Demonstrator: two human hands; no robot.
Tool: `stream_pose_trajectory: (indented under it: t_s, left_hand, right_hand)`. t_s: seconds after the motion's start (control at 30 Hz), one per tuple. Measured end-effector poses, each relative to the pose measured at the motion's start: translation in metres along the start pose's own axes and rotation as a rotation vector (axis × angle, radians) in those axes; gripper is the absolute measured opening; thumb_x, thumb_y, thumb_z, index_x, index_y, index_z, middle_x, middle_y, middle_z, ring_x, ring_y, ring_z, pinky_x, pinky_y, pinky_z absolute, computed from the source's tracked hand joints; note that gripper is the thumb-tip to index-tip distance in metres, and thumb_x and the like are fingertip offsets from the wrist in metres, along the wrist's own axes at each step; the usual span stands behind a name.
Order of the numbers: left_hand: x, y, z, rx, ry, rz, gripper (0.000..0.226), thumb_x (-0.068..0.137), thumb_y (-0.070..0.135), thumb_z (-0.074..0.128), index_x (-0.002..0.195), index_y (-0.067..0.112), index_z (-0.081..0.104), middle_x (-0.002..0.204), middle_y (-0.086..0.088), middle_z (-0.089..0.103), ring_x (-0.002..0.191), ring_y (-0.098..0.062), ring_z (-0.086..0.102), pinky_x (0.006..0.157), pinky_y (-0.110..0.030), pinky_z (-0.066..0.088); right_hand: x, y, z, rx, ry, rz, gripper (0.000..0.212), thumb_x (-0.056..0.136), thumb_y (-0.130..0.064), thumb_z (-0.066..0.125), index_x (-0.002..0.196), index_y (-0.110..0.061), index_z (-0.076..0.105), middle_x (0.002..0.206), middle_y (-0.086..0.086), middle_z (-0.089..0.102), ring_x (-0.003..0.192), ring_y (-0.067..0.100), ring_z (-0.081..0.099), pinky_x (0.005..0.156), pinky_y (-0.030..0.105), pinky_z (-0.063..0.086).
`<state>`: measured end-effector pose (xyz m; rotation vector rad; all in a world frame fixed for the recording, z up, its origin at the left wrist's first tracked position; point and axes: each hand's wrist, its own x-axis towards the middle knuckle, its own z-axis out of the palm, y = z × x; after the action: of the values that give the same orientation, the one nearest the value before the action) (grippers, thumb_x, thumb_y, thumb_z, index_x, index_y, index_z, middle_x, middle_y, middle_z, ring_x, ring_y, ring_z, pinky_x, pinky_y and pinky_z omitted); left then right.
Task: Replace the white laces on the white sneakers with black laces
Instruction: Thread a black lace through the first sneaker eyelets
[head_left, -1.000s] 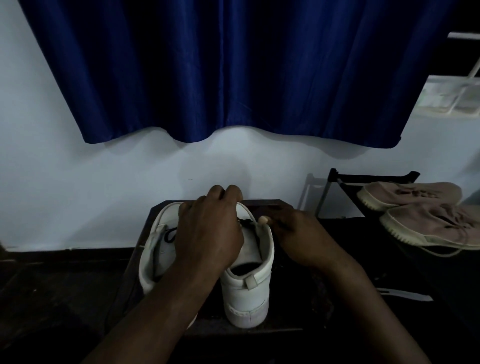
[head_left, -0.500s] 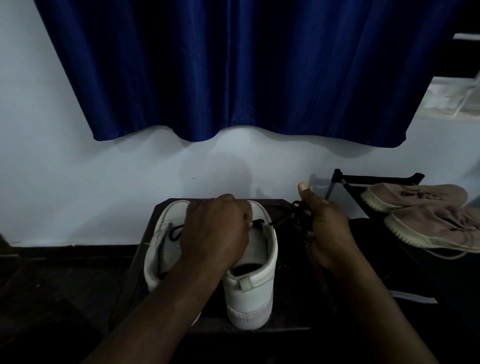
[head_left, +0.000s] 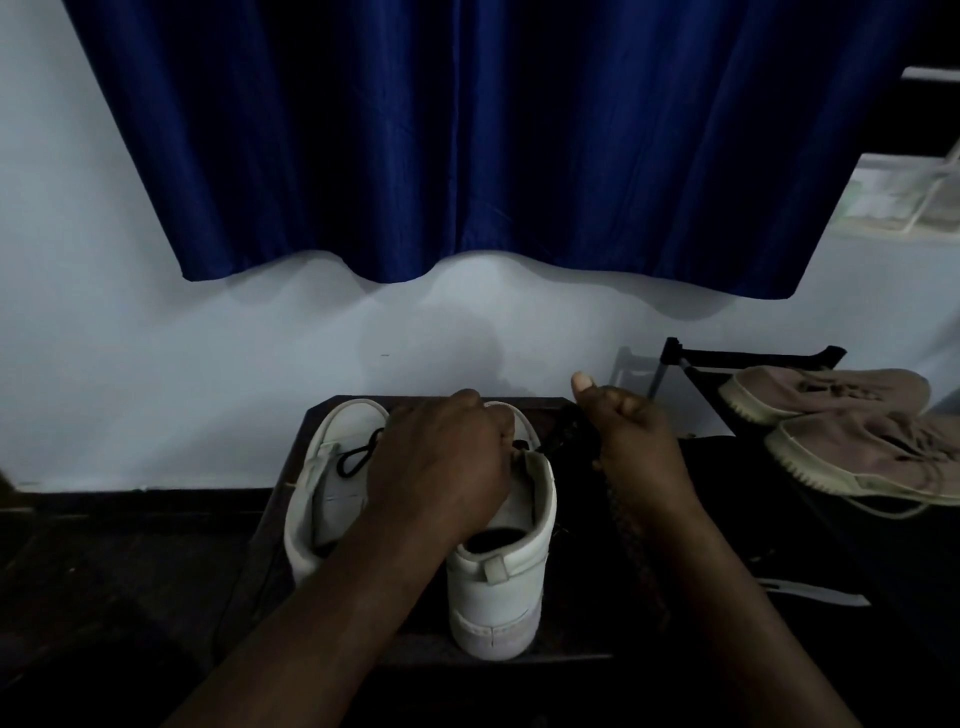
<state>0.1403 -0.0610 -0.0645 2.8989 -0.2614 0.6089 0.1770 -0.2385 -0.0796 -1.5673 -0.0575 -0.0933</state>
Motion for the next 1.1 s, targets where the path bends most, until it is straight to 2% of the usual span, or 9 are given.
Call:
stream_pose_trajectory:
  t_s: [0.07, 0.2, 0.37, 0.53, 0.6, 0.7, 0.87, 1.03, 1.1]
  left_hand:
    - [-0.001, 0.002, -0.001, 0.004, -0.001, -0.028, 0.016, 0.091, 0.042, 0.057, 0.091, 0.031, 0.068, 0.093, 0.006, 0.056, 0.087, -0.021, 0.062, 0.075, -0.034, 0.043]
    - [0.002, -0.001, -0.009, -0.090, -0.013, -0.104, 0.020, 0.090, 0.050, 0.062, 0.095, 0.032, 0.069, 0.093, 0.008, 0.061, 0.088, -0.017, 0.063, 0.076, -0.034, 0.049]
    - [0.000, -0.012, -0.034, -0.191, -0.113, -0.220, 0.020, 0.084, 0.051, 0.070, 0.081, 0.031, 0.070, 0.076, 0.014, 0.070, 0.078, -0.005, 0.064, 0.067, -0.025, 0.047]
    - [0.002, -0.016, -0.039, -0.280, -0.204, -0.313, 0.029, 0.081, 0.054, 0.072, 0.075, 0.026, 0.074, 0.073, 0.009, 0.070, 0.077, -0.009, 0.065, 0.070, -0.025, 0.051]
    - [0.003, -0.016, -0.038, -0.268, -0.233, -0.337, 0.031, 0.081, 0.053, 0.070, 0.076, 0.023, 0.076, 0.075, 0.006, 0.071, 0.076, -0.010, 0.064, 0.067, -0.021, 0.047]
    - [0.005, -0.019, -0.038, -0.279, -0.262, -0.359, 0.027, 0.082, 0.046, 0.069, 0.078, 0.021, 0.078, 0.077, 0.002, 0.073, 0.077, -0.015, 0.066, 0.073, -0.031, 0.056]
    - [0.007, -0.027, -0.039, -0.322, -0.300, -0.355, 0.019, 0.086, 0.038, 0.070, 0.075, 0.023, 0.077, 0.075, 0.002, 0.072, 0.079, -0.018, 0.069, 0.074, -0.031, 0.057]
    - [0.007, -0.026, -0.039, -0.324, -0.349, -0.376, 0.031, 0.089, 0.046, 0.066, 0.076, 0.020, 0.076, 0.077, 0.001, 0.071, 0.080, -0.019, 0.067, 0.075, -0.029, 0.055]
    - [0.007, -0.025, -0.038, -0.320, -0.344, -0.386, 0.033, 0.089, 0.048, 0.064, 0.074, 0.020, 0.075, 0.076, 0.002, 0.071, 0.079, -0.018, 0.066, 0.071, -0.026, 0.049]
  right_hand:
    - [0.001, 0.004, 0.003, -0.104, -0.072, -0.040, 0.048, 0.099, -0.048, 0.066, 0.079, -0.005, 0.066, 0.077, 0.031, 0.064, 0.065, 0.025, 0.056, 0.066, 0.043, 0.046]
    - [0.003, 0.010, 0.006, -0.207, -0.168, -0.062, 0.017, 0.103, -0.026, 0.061, 0.094, -0.018, 0.074, 0.092, 0.018, 0.075, 0.080, 0.024, 0.066, 0.078, 0.046, 0.055]
    - [0.007, 0.009, 0.002, -0.157, -0.128, -0.012, 0.023, 0.103, -0.012, 0.058, 0.094, -0.022, 0.077, 0.084, 0.015, 0.074, 0.074, 0.025, 0.062, 0.074, 0.042, 0.051]
    - [0.011, 0.014, -0.002, -0.261, 0.058, -0.041, 0.021, 0.097, -0.006, 0.065, 0.099, -0.026, 0.073, 0.086, -0.001, 0.077, 0.081, 0.019, 0.072, 0.076, 0.040, 0.057]
    - [0.009, 0.007, -0.001, -0.176, 0.100, -0.059, 0.027, 0.098, 0.000, 0.062, 0.106, -0.024, 0.071, 0.096, 0.000, 0.078, 0.088, 0.017, 0.072, 0.078, 0.032, 0.057]
    - [0.000, -0.011, 0.001, 0.183, 0.087, -0.006, 0.025, 0.104, 0.006, 0.051, 0.121, -0.006, 0.065, 0.108, 0.012, 0.078, 0.098, 0.024, 0.074, 0.084, 0.028, 0.061]
    - [-0.016, -0.038, 0.005, 0.255, 0.202, -0.255, 0.024, 0.106, -0.012, 0.055, 0.129, -0.008, 0.058, 0.118, 0.004, 0.077, 0.098, 0.027, 0.077, 0.075, 0.029, 0.061]
    - [-0.031, -0.052, 0.008, 0.169, 0.243, -0.525, 0.007, 0.109, -0.018, 0.049, 0.107, -0.012, 0.048, 0.104, 0.010, 0.079, 0.062, 0.023, 0.067, 0.060, 0.035, 0.050]
    - [-0.034, -0.057, 0.008, 0.141, 0.260, -0.627, 0.009, 0.111, -0.017, 0.047, 0.106, -0.010, 0.047, 0.099, 0.013, 0.078, 0.059, 0.024, 0.065, 0.055, 0.036, 0.050]
